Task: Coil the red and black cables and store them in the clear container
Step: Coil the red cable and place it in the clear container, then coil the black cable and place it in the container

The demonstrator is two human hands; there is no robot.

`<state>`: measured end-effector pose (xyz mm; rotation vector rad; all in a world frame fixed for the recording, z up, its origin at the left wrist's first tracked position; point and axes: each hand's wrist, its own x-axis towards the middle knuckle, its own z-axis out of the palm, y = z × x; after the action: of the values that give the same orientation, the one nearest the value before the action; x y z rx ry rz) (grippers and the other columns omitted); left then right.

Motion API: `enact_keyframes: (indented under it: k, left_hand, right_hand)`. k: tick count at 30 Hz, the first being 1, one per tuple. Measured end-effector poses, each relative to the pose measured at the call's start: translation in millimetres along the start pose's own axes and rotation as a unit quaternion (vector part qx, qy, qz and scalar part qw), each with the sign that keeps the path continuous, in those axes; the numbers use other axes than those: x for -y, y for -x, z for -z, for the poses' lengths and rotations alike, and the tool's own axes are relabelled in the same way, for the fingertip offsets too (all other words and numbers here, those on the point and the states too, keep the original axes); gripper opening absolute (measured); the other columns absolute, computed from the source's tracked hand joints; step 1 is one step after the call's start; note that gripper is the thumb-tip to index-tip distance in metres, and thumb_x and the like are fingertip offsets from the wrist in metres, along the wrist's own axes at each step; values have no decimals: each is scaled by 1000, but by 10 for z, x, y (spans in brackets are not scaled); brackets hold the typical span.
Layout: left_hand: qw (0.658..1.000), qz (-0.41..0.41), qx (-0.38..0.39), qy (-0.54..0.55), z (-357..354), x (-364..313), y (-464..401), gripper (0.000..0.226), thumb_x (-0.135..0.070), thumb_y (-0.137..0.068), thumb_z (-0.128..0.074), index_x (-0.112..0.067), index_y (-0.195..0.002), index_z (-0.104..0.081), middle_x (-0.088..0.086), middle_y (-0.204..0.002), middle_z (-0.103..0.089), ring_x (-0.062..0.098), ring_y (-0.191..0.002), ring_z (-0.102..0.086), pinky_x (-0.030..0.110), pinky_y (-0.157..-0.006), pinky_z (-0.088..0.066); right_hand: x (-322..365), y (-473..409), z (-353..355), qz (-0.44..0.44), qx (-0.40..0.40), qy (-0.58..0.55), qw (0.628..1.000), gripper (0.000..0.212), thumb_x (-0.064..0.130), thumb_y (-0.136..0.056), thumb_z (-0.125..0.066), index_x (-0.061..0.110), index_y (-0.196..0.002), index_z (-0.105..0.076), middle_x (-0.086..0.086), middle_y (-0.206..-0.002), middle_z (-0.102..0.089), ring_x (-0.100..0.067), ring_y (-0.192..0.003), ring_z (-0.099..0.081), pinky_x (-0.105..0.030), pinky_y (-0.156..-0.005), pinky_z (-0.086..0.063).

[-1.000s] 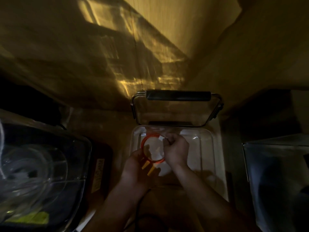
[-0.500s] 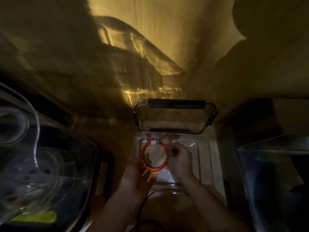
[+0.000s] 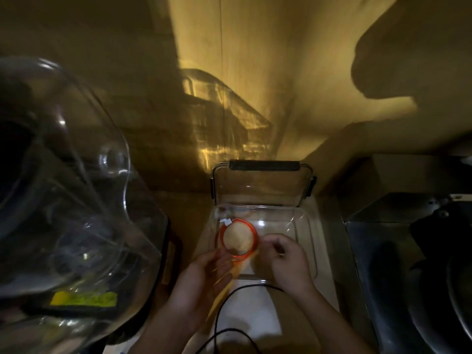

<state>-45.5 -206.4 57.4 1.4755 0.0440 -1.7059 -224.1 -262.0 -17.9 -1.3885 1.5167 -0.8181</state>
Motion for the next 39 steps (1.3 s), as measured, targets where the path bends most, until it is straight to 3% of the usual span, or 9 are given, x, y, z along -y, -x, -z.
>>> enact_keyframes:
  k: [5,14,18,20,23,27,30,33,39]
  left_hand:
    - [1000,-5,-31,-3,318,151,213,26,-18,-99,-47,-5,-114,-63,13,-112,-71,28,-106,-64,40,-91,-49]
    - [985,-5,-133,-112,837,667,288,16,-14,-96,-55,-3,-95,-66,15,-85,-71,30,-77,-65,32,-65,-43]
    - [972,-22,-147,-180,963,910,318,13,-6,-93,-60,-1,-83,-67,14,-69,-71,27,-63,-60,29,-59,-41]
    - [959,-33,-147,-240,1016,1030,288,13,-7,-89,-66,-5,-77,-69,10,-62,-73,26,-61,-61,31,-62,-47]
    - [905,-71,-159,-388,1062,1137,236,12,-18,-80,-72,-21,-68,-70,-1,-66,-74,23,-73,-67,34,-78,-53]
    - [834,-140,-173,-505,1093,1171,225,17,-15,-75,-65,-31,-70,-65,-7,-67,-66,12,-71,-60,24,-73,-44]
    - [794,-156,-162,-565,1282,1243,121,27,-17,-74,-68,-38,-90,-64,-6,-90,-67,11,-87,-63,25,-84,-49]
    - [718,-161,-174,-655,1523,1308,9,43,-30,-72,-72,-42,-112,-63,-12,-114,-63,11,-110,-60,26,-94,-46]
    - [659,-183,-153,-713,1691,1271,120,20,-43,-79,-69,-40,-99,-65,-10,-123,-58,14,-117,-54,30,-94,-45]
  right_hand:
    - [164,434,111,30,2,-10,999,23,3,-91,-63,23,-86,-74,18,-87,-74,2,-86,-67,-12,-75,-50]
    - [-44,1137,34,14,10,-1,1000,35,-4,-84,-68,29,-71,-71,27,-78,-72,8,-73,-66,-6,-65,-47]
    - [-350,1378,-94,-19,50,45,998,19,28,-80,-67,45,-82,-73,21,-82,-75,4,-75,-68,-15,-66,-51]
    - [-554,1465,-125,-10,66,106,992,27,28,-78,-67,54,-87,-69,27,-88,-73,8,-82,-67,-14,-72,-52]
    - [-784,1512,-154,24,81,172,982,35,19,-73,-61,44,-96,-69,22,-89,-73,4,-86,-66,-5,-77,-45]
    - [-901,1542,-85,1,110,255,961,39,37,-71,-44,30,-99,-71,1,-93,-72,-22,-87,-68,-22,-76,-49]
    - [-848,1573,-18,-9,138,316,939,49,39,-73,-39,23,-108,-69,-6,-109,-69,-31,-104,-63,-37,-85,-53]
    - [-822,1595,22,-26,177,401,898,45,36,-78,-45,21,-117,-62,-5,-120,-61,-28,-114,-57,-37,-91,-47]
    - [-867,1660,51,-17,186,394,900,9,30,-79,-45,24,-74,-42,-3,-88,-61,-26,-92,-60,-31,-67,-35]
